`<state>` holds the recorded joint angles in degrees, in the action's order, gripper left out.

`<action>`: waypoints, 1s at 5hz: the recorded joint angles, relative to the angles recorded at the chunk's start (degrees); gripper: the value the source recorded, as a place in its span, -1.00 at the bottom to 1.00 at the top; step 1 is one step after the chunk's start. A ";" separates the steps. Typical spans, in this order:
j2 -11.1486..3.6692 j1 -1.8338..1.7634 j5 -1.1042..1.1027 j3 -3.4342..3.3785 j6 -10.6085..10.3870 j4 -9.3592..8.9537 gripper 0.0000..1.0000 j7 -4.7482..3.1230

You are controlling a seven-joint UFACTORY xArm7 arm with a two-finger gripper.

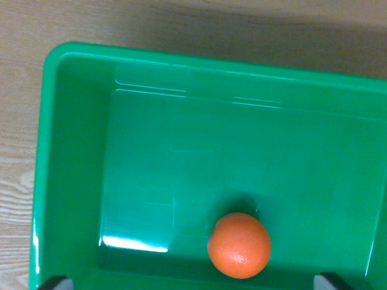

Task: Pick fruit

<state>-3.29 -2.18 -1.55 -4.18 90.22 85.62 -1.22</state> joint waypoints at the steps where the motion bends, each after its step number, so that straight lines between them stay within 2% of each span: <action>1: 0.00 0.00 0.00 0.00 0.00 0.00 -1.00 0.00; 2: -0.50 0.27 -0.08 0.24 -1.98 -2.03 -1.00 0.30; 3: -0.50 0.27 -0.08 0.24 -1.98 -2.03 -1.00 0.30; 4: -1.02 0.55 -0.16 0.49 -4.06 -4.16 -1.00 0.62; 5: -1.02 0.55 -0.16 0.49 -4.06 -4.16 -1.00 0.62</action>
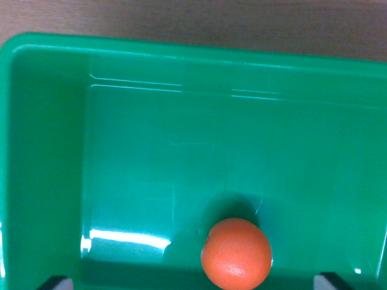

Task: Pick fruit

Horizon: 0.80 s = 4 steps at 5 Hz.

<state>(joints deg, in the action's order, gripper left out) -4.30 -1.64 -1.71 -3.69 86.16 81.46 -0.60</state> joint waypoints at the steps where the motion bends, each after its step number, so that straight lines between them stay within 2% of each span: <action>1: -0.61 0.33 -0.09 0.29 -2.42 -2.49 -1.00 0.37; 2: -0.61 0.33 -0.09 0.29 -2.42 -2.49 -1.00 0.37; 3: -1.21 0.65 -0.18 0.58 -4.82 -4.95 -1.00 0.74; 4: -1.21 0.65 -0.18 0.58 -4.82 -4.95 -1.00 0.74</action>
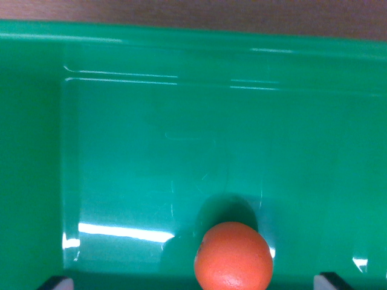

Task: Pick fruit

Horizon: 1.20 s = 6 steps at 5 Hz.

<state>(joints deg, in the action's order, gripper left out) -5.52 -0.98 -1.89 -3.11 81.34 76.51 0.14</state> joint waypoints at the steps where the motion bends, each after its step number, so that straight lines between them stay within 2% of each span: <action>1: -0.66 0.35 -0.10 0.32 -2.62 -2.69 -1.00 0.40; 2: -0.66 0.35 -0.10 0.32 -2.62 -2.69 -1.00 0.40; 3: -1.32 0.71 -0.20 0.64 -5.25 -5.38 -1.00 0.81; 4: -1.32 0.71 -0.20 0.64 -5.25 -5.38 -1.00 0.81; 5: -1.98 1.07 -0.30 0.96 -7.89 -8.10 -1.00 1.21; 6: -1.98 1.07 -0.30 0.96 -7.89 -8.10 -1.00 1.21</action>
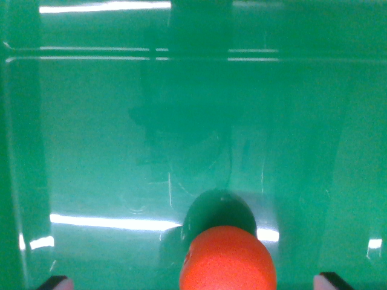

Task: Pick fruit

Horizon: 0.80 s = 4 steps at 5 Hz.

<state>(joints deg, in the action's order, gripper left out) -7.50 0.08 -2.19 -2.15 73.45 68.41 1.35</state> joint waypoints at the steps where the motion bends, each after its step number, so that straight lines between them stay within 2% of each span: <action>1: -0.66 0.36 -0.10 0.32 -2.63 -2.70 -1.00 0.40; 2: -0.66 0.36 -0.10 0.32 -2.63 -2.70 -1.00 0.40; 3: -1.28 0.69 -0.19 0.62 -5.09 -5.22 -1.00 0.78; 4: -1.28 0.69 -0.19 0.62 -5.09 -5.22 -1.00 0.78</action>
<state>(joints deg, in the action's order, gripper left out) -8.77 0.77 -2.39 -1.53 68.36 63.18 2.14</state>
